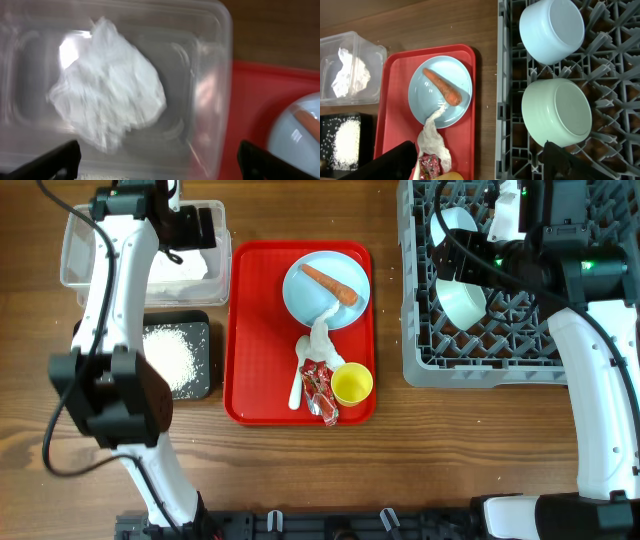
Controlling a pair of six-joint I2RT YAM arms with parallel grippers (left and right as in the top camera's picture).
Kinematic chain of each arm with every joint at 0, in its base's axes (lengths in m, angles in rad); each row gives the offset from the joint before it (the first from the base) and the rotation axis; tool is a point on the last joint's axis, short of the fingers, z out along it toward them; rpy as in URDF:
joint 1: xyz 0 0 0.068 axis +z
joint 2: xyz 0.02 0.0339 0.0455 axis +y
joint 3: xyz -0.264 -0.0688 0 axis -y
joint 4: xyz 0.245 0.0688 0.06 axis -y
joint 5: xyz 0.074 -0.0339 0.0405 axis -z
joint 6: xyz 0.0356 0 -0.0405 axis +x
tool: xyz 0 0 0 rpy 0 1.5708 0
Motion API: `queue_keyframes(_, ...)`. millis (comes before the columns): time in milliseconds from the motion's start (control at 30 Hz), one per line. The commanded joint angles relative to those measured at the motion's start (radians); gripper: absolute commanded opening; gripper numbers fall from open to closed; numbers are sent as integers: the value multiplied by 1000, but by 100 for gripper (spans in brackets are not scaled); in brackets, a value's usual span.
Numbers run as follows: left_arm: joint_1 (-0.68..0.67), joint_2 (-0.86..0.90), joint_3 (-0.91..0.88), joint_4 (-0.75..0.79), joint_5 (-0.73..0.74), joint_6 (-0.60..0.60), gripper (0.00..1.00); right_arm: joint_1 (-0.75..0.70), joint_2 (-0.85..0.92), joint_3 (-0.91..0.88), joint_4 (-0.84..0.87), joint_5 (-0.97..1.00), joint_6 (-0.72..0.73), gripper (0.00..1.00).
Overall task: Sort waste into correct bins and load items into the dishwasher rack
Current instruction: 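Carry the tissue to the clear plastic bin and release it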
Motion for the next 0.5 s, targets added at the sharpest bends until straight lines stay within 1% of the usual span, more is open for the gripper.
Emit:
queue_keyframes(0, -113, -49, -11, -165, 146, 5, 99, -3, 15, -4, 2, 13, -21, 84)
queue_keyframes(100, -224, -31, -139, -190, 145, 10, 99, -3, 15, -4, 2, 13, -37, 84)
queue_keyframes(233, -361, -30, -252, -103, 145, 5, 99, -3, 15, -4, 1, 13, -36, 84)
queue_keyframes(300, -420, -30, -290, -46, 145, 4, 97, -3, 15, -4, -5, 13, -36, 84)
queue_keyframes(333, -452, -30, -320, 5, 141, -16, 99, -3, 15, -4, -8, 13, -36, 84)
queue_keyframes(367, -480, -30, -357, 70, 106, -106, 99, -3, 15, -4, -11, 13, -36, 84)
queue_keyframes(433, -517, -30, -415, 142, 92, -205, 94, -3, 15, -4, -15, 13, -36, 84)
queue_keyframes(467, -531, -30, -432, 155, 92, -234, 90, -3, 15, -4, -14, 13, -36, 84)
